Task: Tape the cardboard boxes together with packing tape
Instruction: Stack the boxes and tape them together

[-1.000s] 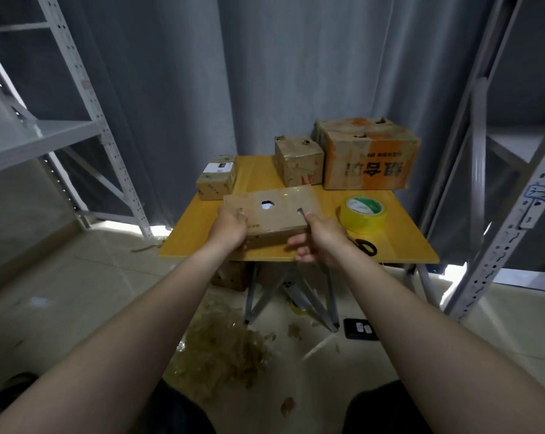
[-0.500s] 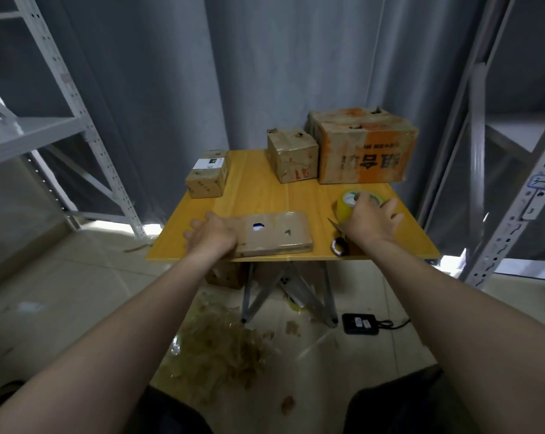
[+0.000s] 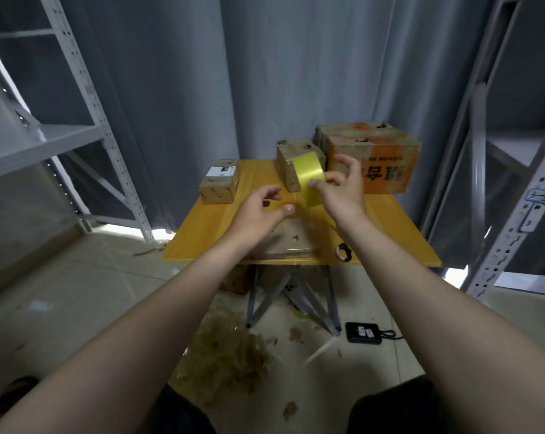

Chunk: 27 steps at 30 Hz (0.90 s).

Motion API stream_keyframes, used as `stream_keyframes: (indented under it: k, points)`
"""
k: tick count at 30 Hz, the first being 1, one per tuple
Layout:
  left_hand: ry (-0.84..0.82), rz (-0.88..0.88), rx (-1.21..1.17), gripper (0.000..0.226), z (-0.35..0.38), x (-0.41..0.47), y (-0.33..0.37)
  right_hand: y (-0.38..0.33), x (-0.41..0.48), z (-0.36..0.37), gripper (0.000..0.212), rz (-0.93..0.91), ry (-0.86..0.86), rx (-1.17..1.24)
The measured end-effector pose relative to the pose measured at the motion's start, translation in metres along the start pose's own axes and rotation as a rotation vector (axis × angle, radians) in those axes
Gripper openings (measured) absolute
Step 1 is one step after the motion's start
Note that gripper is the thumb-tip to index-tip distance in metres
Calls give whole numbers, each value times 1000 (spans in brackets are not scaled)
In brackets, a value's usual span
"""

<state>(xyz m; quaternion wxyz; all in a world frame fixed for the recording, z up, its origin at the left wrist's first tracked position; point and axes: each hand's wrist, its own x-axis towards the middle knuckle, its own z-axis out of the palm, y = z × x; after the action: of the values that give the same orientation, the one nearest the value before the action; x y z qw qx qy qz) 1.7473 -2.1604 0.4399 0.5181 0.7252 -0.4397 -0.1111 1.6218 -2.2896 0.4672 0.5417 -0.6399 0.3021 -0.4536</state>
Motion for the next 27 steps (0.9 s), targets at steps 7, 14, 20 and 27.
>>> stream_keyframes:
  k: [7,14,20,27]
  points:
    - [73,132,-140,17,-26,-28,26,-35,-38,10,73,-142,-362,-203]
    - [12,145,-172,26,-41,-59,28,-68,-39,4,32,-313,-392,-458]
    - [8,91,-160,9,-42,-69,30,-70,-46,8,9,-407,-368,-432]
    - [-46,-67,-231,23,-15,-80,35,-56,-37,24,11,-274,-259,-539]
